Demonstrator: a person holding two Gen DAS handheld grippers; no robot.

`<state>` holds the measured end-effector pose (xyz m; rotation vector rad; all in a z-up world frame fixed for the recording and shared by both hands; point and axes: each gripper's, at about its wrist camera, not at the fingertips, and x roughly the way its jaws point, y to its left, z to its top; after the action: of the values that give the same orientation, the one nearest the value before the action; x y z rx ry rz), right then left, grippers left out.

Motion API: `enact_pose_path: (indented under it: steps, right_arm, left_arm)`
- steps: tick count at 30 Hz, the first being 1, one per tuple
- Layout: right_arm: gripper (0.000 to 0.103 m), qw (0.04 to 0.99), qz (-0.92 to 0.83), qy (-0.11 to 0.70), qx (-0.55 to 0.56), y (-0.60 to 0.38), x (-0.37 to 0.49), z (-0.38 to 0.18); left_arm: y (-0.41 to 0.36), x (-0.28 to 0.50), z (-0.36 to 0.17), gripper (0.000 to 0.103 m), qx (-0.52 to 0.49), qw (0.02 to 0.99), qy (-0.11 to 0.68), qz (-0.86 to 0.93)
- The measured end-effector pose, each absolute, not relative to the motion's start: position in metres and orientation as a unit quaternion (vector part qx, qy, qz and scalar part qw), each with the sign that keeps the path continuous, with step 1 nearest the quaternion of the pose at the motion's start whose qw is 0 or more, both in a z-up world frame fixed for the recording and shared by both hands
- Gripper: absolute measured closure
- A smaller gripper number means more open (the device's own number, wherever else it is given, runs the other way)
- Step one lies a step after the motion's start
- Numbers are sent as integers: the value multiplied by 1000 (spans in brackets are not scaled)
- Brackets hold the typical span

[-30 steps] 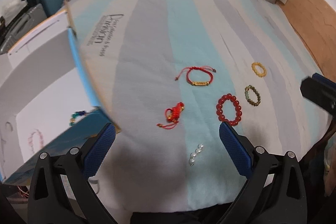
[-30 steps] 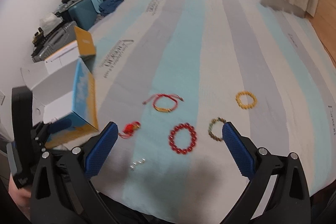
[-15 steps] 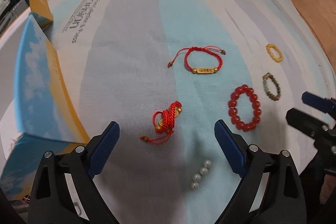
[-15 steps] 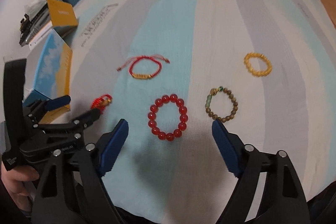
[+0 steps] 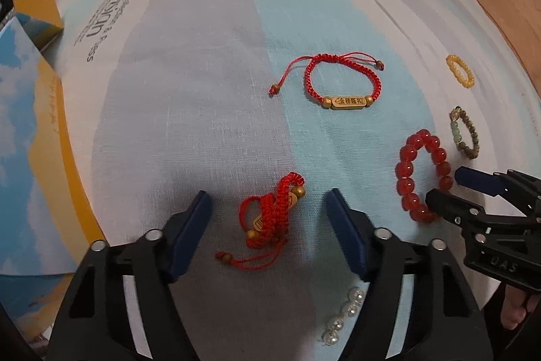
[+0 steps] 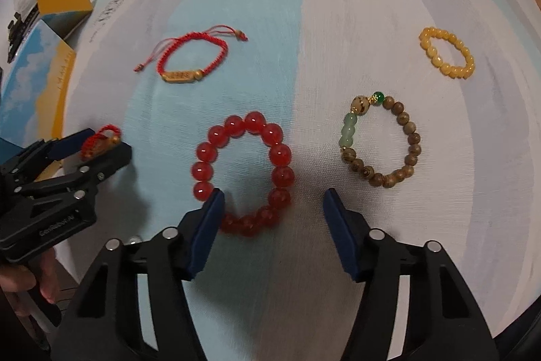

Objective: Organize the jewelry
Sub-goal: 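Grasp the red cord bracelet with the left tool while the right tool grasps the red bead bracelet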

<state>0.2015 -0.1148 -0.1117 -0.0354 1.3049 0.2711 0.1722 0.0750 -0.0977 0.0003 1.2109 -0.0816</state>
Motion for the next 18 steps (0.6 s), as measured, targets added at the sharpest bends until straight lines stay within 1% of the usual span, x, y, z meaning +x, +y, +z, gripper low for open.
enact_pose_path:
  steps: [1,2,3,4,5,6,7,9,11,12,18]
  right_arm:
    - [47,788,124,603,-16,-115,202,-114]
    - [49,789,123,602,-17,-114,202,-115]
    - [54,791,120,600,-21,-114,202,-115]
    - [57,792,115,598,-29,-113,202,-116]
    - [61,794,112,596,-37,-112,201,-116]
    - [69,795,110,595,-42,-113,201,-116]
    - [73,796,108,594,-47,-112,200,-115]
    - [86,796,107,594,-47,-112,200,-115]
    - [87,796,105,594,-48,-112,199,-113]
    - [90,797,104,593,-47,-112,199,-112]
    - [90,805,109,583,-36,-115,195,-99]
  left_arm:
    - [75,172,-99,42,5,822,568,-37]
    - [75,172,-99,47,9,823,567,-36]
    - [75,172,-99,51,16,824,566,-35]
    - [75,171,-100,53,24,824,565,-34]
    - [74,171,-101,57,28,824,565,-34]
    - [74,170,-100,63,31,825,564,-33]
    - [74,170,-100,66,32,825,564,-33]
    - [74,169,-98,85,30,824,565,-38]
    - [75,168,-94,88,20,823,566,-43]
    - [75,167,-93,89,15,822,567,-48]
    - [70,159,-87,89,4,821,568,-59]
